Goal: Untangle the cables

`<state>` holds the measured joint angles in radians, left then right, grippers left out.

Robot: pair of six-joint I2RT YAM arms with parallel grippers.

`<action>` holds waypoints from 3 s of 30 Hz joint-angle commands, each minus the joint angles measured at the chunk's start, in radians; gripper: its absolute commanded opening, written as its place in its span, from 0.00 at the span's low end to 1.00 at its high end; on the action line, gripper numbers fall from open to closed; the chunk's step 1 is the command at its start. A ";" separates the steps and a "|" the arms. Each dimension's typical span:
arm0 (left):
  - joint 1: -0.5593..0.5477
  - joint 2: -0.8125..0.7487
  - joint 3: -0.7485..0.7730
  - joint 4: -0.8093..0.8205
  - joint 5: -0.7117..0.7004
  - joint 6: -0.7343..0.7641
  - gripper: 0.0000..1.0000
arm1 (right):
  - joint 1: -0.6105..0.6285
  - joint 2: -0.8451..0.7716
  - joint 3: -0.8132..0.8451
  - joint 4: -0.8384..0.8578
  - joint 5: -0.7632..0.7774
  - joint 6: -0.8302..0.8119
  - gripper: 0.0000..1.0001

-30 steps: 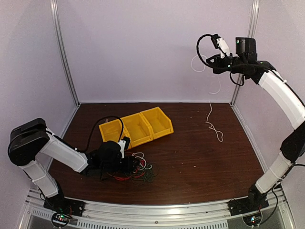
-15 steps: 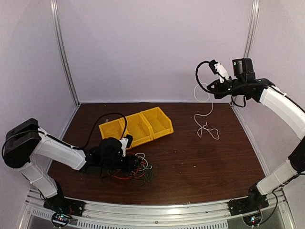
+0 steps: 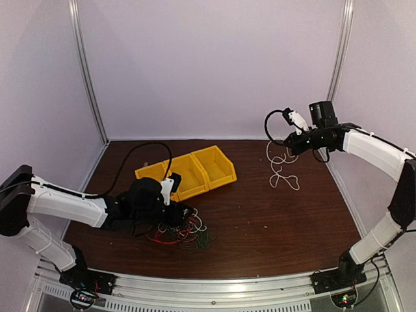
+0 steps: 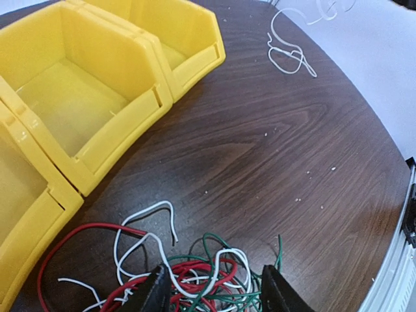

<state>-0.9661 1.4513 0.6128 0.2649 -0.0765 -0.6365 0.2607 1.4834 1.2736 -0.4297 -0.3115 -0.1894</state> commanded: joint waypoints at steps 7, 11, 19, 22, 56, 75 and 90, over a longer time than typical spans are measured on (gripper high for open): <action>-0.005 -0.131 0.021 -0.046 -0.063 0.048 0.50 | -0.061 0.259 0.020 0.029 0.043 -0.041 0.00; -0.004 -0.126 0.024 -0.055 -0.072 0.050 0.50 | -0.065 0.336 0.051 0.012 0.045 -0.052 0.15; -0.005 -0.094 0.025 -0.045 -0.068 0.044 0.50 | -0.068 0.366 0.056 0.011 0.053 -0.051 0.46; -0.005 -0.077 0.035 -0.038 -0.065 0.050 0.50 | -0.068 0.395 0.063 0.001 0.056 -0.068 0.52; -0.005 -0.019 0.021 0.004 -0.050 0.011 0.49 | -0.116 0.612 0.128 0.013 -0.049 -0.017 0.12; -0.004 -0.024 -0.003 0.002 -0.123 0.009 0.49 | -0.071 0.164 0.191 -0.034 -0.110 0.021 0.00; -0.005 -0.111 -0.042 -0.056 -0.205 -0.016 0.50 | 0.200 0.090 0.464 -0.090 -0.043 0.010 0.00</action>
<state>-0.9661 1.3830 0.5915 0.2070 -0.2382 -0.6342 0.4118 1.5822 1.6035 -0.4976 -0.3771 -0.1802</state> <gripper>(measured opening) 0.495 0.009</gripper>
